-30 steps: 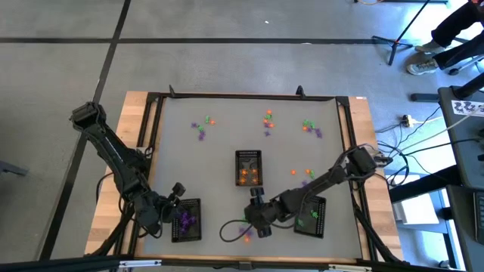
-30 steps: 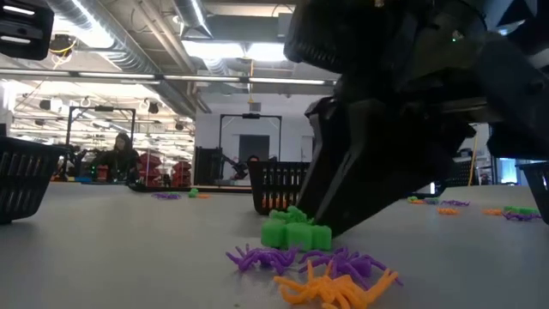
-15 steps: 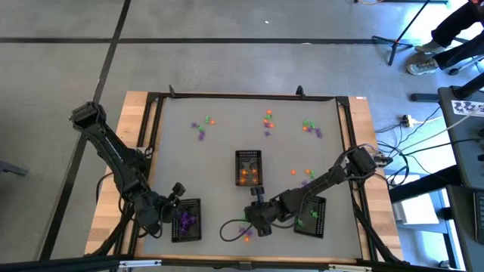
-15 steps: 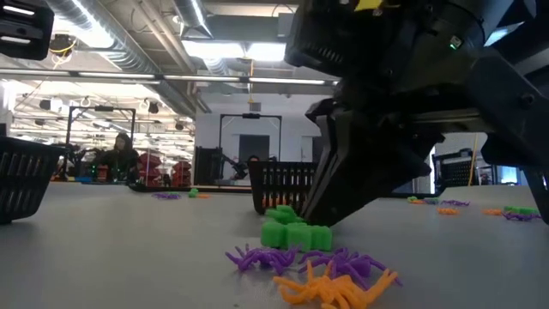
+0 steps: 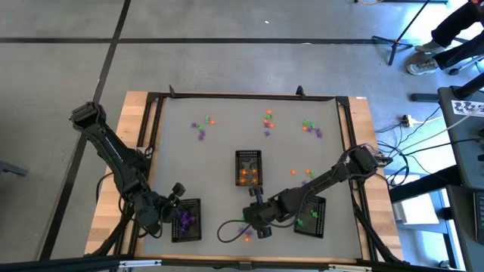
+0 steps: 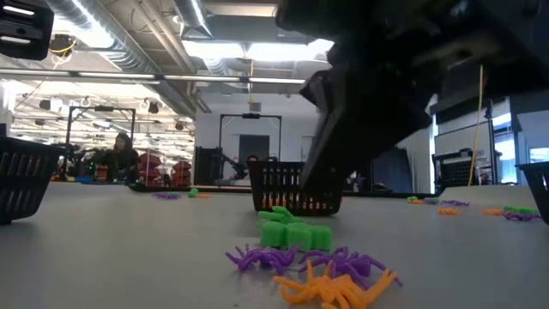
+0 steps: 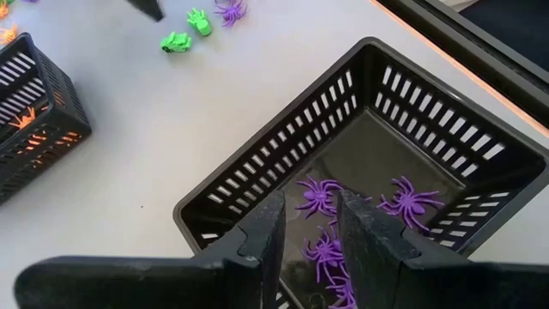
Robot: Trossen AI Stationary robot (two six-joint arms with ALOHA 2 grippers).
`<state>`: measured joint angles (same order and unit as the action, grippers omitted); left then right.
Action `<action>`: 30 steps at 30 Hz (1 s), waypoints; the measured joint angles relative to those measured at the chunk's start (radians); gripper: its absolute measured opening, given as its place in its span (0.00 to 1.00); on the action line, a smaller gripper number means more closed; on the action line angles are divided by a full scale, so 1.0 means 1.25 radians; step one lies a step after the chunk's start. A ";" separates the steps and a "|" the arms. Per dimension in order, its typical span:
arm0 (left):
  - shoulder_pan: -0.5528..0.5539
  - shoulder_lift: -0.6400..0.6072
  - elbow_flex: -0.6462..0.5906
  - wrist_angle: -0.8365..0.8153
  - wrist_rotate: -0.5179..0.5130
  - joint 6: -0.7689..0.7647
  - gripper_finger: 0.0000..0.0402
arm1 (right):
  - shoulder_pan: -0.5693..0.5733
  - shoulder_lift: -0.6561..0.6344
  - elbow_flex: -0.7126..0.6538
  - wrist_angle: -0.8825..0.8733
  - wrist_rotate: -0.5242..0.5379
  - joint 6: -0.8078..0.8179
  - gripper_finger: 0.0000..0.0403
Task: Sort Halloween decoration
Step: Put the green skeleton toy into the bottom right black bin
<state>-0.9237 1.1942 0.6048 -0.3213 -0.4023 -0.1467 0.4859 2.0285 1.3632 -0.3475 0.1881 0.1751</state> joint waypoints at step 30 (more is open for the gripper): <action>0.000 0.000 0.000 0.000 0.000 0.000 0.25 | -0.013 0.072 0.001 0.086 0.017 -0.021 0.26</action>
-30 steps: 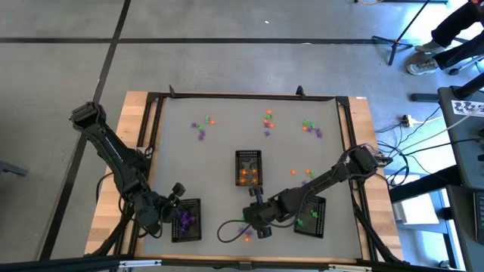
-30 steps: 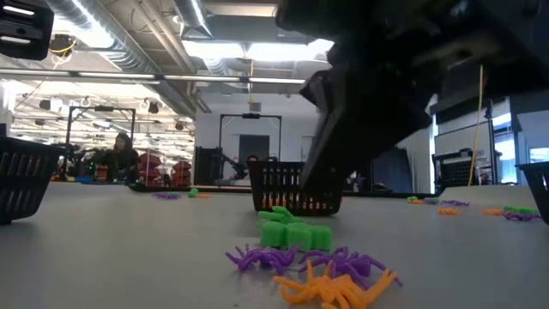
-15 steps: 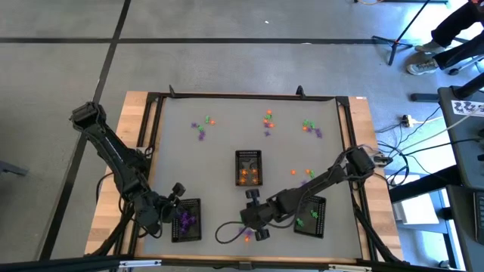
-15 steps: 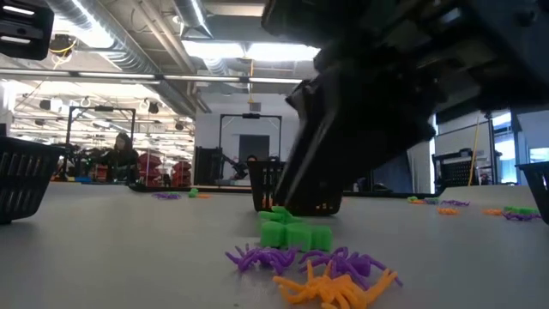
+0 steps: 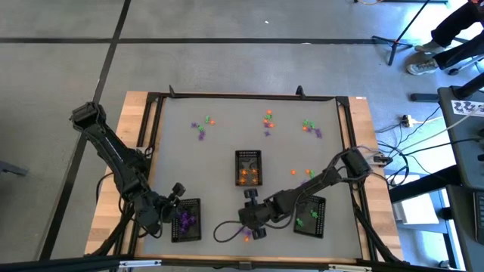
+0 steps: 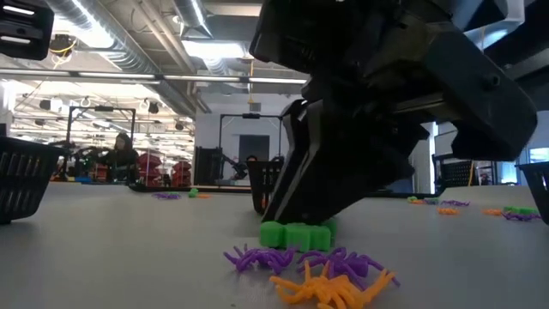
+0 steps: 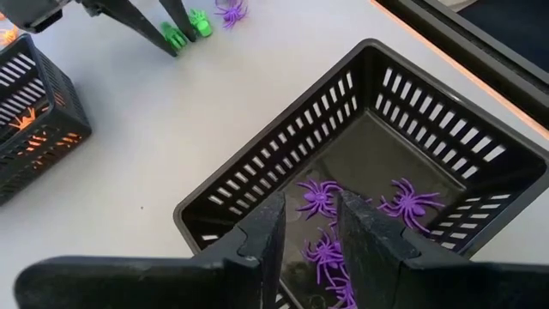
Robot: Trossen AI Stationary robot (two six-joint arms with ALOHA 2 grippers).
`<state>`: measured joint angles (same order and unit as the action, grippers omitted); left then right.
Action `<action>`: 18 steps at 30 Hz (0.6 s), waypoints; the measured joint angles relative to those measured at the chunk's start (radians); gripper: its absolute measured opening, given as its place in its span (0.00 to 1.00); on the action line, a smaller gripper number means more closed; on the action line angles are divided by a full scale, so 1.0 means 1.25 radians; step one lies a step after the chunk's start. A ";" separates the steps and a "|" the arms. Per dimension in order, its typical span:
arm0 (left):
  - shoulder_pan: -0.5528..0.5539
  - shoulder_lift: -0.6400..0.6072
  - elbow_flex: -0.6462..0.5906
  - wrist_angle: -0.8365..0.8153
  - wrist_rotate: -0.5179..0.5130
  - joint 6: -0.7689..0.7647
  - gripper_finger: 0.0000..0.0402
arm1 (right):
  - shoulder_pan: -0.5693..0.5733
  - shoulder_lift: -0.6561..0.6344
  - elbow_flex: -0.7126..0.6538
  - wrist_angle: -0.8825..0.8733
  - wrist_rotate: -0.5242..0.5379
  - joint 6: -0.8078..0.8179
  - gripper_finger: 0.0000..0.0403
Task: Sort Halloween decoration
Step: Put the green skeleton toy into the bottom right black bin
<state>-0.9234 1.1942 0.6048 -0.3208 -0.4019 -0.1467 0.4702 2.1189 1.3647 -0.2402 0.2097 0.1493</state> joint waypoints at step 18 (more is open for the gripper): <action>0.000 0.000 0.000 0.000 0.000 0.000 0.25 | 0.002 -0.099 -0.004 -0.121 0.066 0.010 0.02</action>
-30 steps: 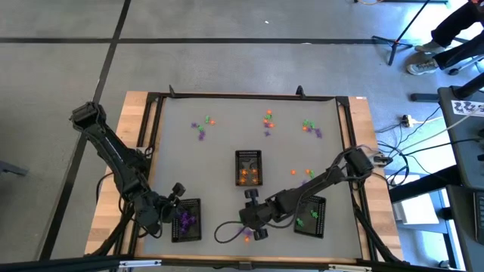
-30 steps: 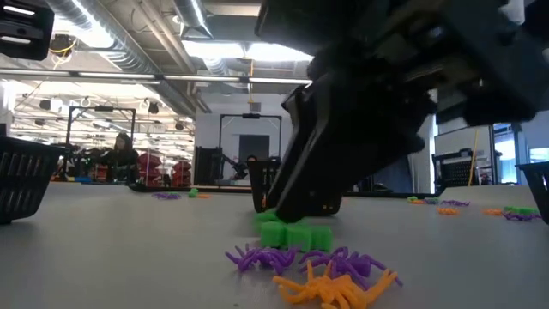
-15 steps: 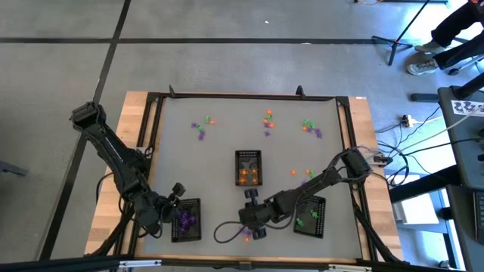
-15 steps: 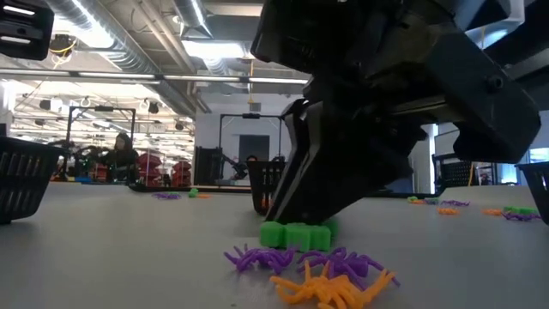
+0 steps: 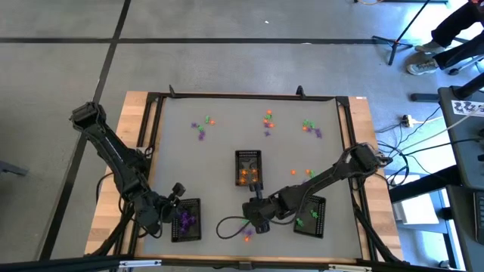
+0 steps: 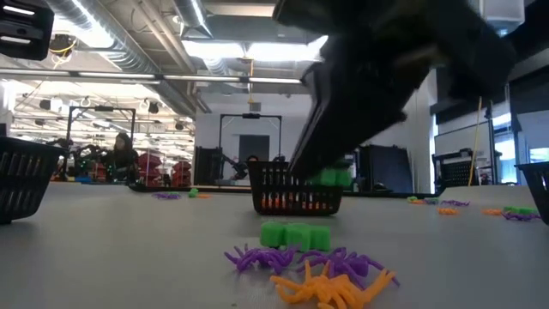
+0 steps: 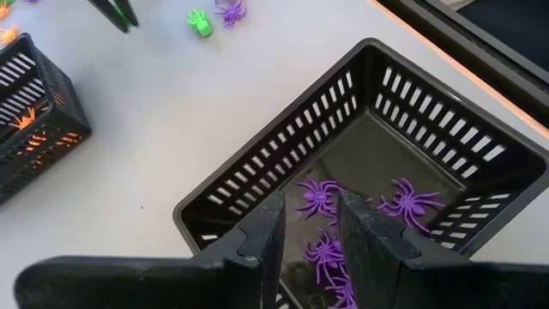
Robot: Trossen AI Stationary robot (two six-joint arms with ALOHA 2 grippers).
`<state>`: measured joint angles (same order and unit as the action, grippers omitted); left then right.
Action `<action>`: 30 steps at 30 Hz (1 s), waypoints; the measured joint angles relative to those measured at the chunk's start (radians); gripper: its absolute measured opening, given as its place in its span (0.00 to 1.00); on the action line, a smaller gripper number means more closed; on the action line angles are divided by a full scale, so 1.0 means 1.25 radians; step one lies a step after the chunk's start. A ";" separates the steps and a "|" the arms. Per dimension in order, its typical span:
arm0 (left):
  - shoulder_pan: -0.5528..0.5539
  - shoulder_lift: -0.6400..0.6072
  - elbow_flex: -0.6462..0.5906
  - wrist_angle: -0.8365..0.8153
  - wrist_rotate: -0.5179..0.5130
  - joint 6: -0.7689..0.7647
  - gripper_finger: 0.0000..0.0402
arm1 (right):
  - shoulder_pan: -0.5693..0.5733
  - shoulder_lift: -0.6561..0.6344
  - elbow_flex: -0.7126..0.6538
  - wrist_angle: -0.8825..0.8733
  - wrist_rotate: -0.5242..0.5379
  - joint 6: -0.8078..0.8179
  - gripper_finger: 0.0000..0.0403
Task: Sort Halloween decoration
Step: Put the green skeleton toy into the bottom right black bin
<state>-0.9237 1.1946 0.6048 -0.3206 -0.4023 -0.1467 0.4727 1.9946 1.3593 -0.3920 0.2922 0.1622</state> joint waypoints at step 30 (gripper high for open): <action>0.000 0.000 0.000 0.000 0.002 0.000 0.25 | 0.304 -0.358 -0.197 -0.383 0.116 0.589 0.01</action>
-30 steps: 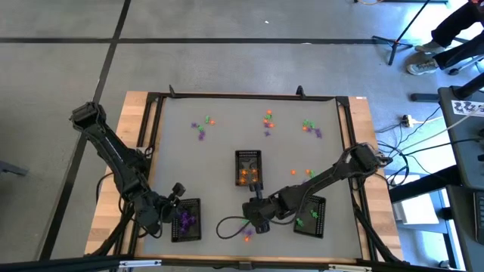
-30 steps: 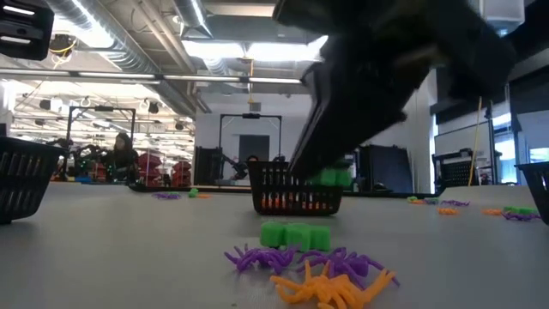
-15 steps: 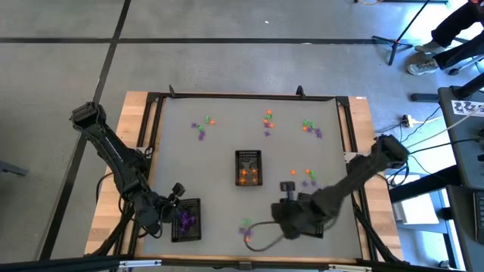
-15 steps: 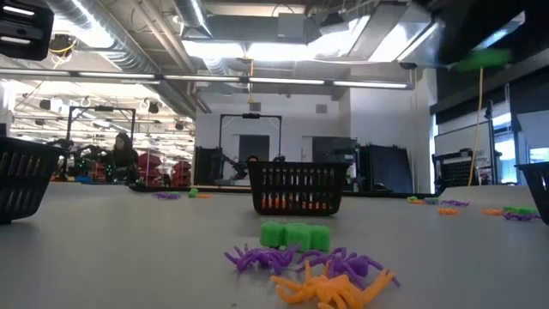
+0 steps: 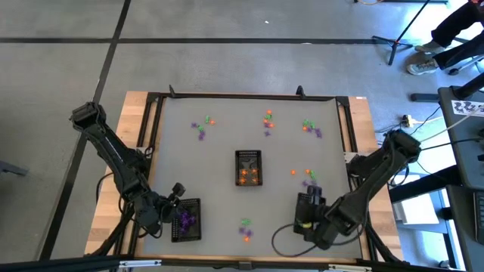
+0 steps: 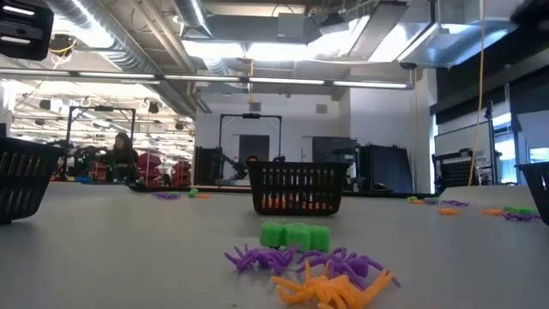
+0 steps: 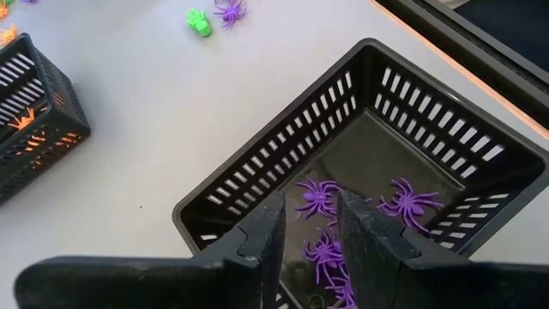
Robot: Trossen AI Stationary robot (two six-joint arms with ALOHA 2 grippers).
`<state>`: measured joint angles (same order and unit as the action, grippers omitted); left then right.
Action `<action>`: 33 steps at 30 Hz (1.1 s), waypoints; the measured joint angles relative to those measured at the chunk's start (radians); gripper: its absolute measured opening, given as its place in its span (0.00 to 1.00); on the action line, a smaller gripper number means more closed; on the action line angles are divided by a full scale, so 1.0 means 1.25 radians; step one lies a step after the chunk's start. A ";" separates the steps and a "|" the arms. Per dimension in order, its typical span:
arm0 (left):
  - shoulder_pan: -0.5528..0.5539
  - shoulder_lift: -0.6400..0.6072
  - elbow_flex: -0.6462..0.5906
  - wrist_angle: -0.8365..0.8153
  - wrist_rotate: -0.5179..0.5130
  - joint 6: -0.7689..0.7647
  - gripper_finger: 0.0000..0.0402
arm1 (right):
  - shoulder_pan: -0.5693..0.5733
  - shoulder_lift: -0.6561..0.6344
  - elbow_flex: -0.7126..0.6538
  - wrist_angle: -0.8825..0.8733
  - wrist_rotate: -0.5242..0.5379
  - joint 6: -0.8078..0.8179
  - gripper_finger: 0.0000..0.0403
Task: Sort Halloween decoration
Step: Put the green skeleton toy into the bottom right black bin, then put the violet spider toy into the bottom left black bin
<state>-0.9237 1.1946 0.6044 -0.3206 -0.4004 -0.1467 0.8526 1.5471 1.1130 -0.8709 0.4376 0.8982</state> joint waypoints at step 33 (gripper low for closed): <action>0.012 0.000 0.000 0.046 -0.181 -0.021 0.25 | -0.060 -0.199 -0.282 0.420 0.050 -0.025 0.36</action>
<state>-0.9085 1.1946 0.6041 -0.2636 -0.6270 -0.1730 0.7781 1.2987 0.7601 -0.3454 0.5004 0.8663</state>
